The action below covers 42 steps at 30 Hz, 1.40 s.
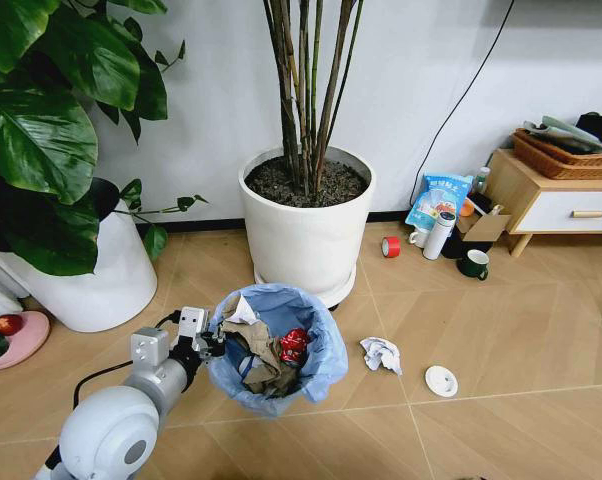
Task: Pick up the trash bin and place the garbage on the floor into it.
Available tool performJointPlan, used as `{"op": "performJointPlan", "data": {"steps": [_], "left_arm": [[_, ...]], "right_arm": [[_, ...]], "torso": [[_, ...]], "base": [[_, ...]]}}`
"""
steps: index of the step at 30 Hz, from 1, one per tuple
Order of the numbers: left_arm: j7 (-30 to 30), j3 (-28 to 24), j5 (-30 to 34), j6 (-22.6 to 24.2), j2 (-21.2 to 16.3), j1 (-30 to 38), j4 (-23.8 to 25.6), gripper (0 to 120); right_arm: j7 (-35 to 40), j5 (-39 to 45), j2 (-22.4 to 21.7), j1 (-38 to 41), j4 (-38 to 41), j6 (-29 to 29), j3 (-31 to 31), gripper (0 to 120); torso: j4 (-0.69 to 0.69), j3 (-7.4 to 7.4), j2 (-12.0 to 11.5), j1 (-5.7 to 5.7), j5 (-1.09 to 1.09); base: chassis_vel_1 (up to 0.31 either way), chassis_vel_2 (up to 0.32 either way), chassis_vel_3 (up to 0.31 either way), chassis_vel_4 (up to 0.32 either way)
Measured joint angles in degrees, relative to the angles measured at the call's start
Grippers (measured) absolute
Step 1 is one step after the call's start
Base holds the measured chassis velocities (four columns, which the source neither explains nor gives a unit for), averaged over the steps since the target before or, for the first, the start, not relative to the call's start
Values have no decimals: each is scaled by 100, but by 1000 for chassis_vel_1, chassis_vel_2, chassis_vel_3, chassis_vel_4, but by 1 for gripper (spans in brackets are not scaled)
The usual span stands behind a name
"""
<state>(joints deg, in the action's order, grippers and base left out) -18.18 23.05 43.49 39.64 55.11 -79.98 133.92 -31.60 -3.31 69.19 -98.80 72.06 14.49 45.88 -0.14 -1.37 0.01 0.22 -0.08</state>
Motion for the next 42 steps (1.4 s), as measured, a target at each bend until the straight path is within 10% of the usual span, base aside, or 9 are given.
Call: {"op": "performJointPlan", "data": {"steps": [34, 42], "left_arm": [[-6, 3, 88, 5, -52, 125, -57, 0], [-6, 2, 88, 3, -53, 110, -42, 0]], "right_arm": [[67, 165, 10, -234, 267, -111, 153, 0], [156, 680, -226, -351, 791, -158, 350, 0]], "torso": [[-1, -2, -4, 0, 11], [2, -1, -4, 0, 5]], "base": [[0, 0, 0, 0], [0, 0, 0, 0]]}}
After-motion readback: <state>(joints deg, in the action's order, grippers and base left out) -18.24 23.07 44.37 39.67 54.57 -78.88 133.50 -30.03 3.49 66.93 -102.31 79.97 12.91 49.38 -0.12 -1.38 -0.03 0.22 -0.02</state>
